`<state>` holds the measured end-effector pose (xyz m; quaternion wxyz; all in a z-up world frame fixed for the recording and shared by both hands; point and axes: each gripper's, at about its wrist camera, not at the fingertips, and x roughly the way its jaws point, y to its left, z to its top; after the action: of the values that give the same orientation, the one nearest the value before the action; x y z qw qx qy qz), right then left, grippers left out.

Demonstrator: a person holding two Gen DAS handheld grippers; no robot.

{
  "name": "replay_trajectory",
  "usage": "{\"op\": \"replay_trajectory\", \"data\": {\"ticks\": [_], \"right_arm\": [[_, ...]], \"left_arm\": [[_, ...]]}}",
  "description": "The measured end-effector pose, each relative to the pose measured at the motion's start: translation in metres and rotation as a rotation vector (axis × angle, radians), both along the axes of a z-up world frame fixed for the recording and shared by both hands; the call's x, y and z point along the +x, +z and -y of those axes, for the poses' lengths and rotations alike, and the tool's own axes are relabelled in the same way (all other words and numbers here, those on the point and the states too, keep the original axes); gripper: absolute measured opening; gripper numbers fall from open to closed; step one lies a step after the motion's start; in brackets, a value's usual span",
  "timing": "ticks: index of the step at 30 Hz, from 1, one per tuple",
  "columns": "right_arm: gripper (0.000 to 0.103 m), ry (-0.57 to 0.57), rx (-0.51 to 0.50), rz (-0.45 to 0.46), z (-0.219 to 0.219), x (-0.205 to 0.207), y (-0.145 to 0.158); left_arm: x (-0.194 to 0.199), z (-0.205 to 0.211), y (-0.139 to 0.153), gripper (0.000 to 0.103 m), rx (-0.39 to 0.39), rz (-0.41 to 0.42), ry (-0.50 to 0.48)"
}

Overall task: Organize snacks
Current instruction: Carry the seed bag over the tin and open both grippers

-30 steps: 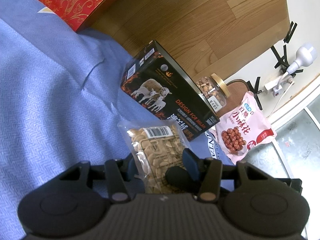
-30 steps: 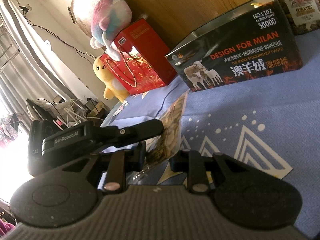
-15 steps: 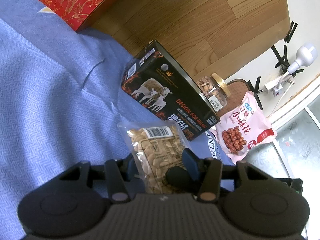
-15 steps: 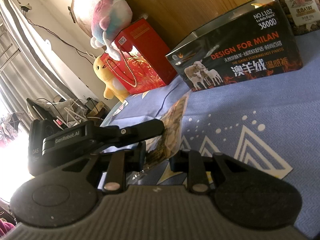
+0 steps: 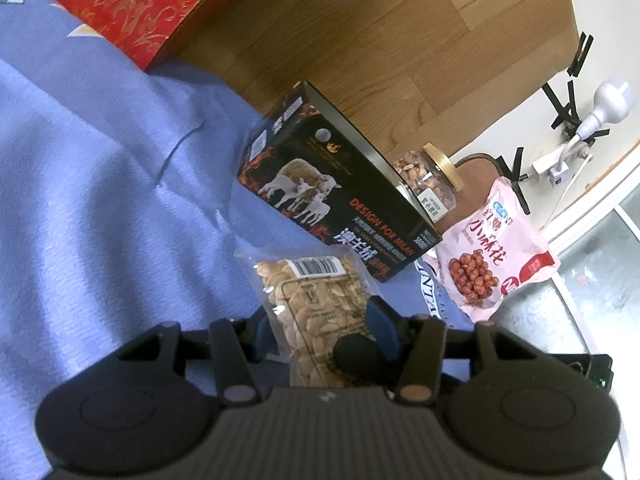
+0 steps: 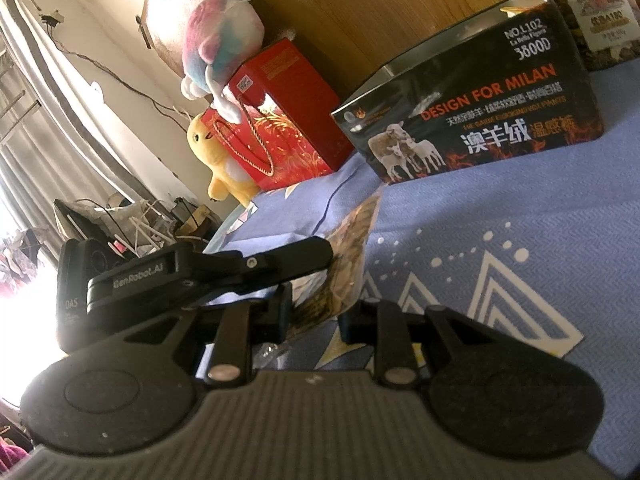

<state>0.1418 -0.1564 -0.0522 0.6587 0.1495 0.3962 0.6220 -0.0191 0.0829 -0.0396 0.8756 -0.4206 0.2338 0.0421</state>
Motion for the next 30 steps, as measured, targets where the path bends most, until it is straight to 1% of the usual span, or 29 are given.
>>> {"op": "replay_trajectory", "data": {"ticks": [2,6,10,13,15,16,18,19,20,21,23,24,25,26,27,28,30], "right_arm": [[0.026,-0.011,0.012,-0.005,0.004,0.003,0.004],[0.026,-0.042,0.062,-0.010,0.009,0.021,0.021],[0.026,-0.088,0.096,0.044,0.004,0.053,0.051],[0.026,-0.128,0.090,0.067,-0.014,0.085,0.069],[0.026,-0.148,0.072,0.064,-0.030,0.103,0.072],[0.026,-0.155,0.055,0.073,-0.039,0.110,0.073],[0.030,-0.154,-0.005,0.111,-0.060,0.119,0.072],[0.031,-0.155,-0.034,0.131,-0.069,0.121,0.070],[0.035,-0.159,-0.062,0.154,-0.077,0.121,0.068],[0.045,-0.163,-0.093,0.178,-0.083,0.122,0.067],[0.056,-0.187,-0.137,0.218,-0.087,0.122,0.066],[0.059,-0.211,-0.139,0.227,-0.084,0.121,0.066],[0.060,-0.238,-0.131,0.226,-0.076,0.121,0.066],[0.062,-0.258,-0.122,0.218,-0.067,0.121,0.066],[0.061,-0.267,-0.101,0.218,-0.056,0.119,0.066],[0.061,-0.269,-0.076,0.229,-0.046,0.114,0.068],[0.064,-0.317,-0.064,0.262,-0.020,0.096,0.073]], "left_arm": [[0.005,0.002,0.008,0.049,0.008,-0.005,-0.008],[0.030,0.003,0.043,0.048,0.072,-0.004,-0.046],[0.074,-0.003,0.084,0.050,0.144,0.020,-0.089],[0.110,-0.013,0.101,0.052,0.195,0.013,-0.085],[0.128,-0.019,0.104,0.055,0.237,0.001,-0.066],[0.138,-0.023,0.102,0.056,0.258,-0.018,-0.045],[0.148,-0.029,0.097,0.057,0.285,-0.061,-0.011],[0.152,-0.033,0.092,0.059,0.297,-0.088,0.011],[0.154,-0.036,0.089,0.060,0.304,-0.106,0.027],[0.154,-0.038,0.086,0.060,0.312,-0.121,0.039],[0.148,-0.039,0.086,0.063,0.336,-0.128,0.053],[0.142,-0.037,0.089,0.069,0.353,-0.120,0.060],[0.135,-0.034,0.092,0.075,0.377,-0.105,0.070],[0.127,-0.031,0.097,0.076,0.404,-0.093,0.081],[0.120,-0.027,0.102,0.076,0.420,-0.086,0.086],[0.111,-0.024,0.105,0.076,0.419,-0.080,0.084],[0.094,-0.016,0.113,0.076,0.399,-0.067,0.063]]}}
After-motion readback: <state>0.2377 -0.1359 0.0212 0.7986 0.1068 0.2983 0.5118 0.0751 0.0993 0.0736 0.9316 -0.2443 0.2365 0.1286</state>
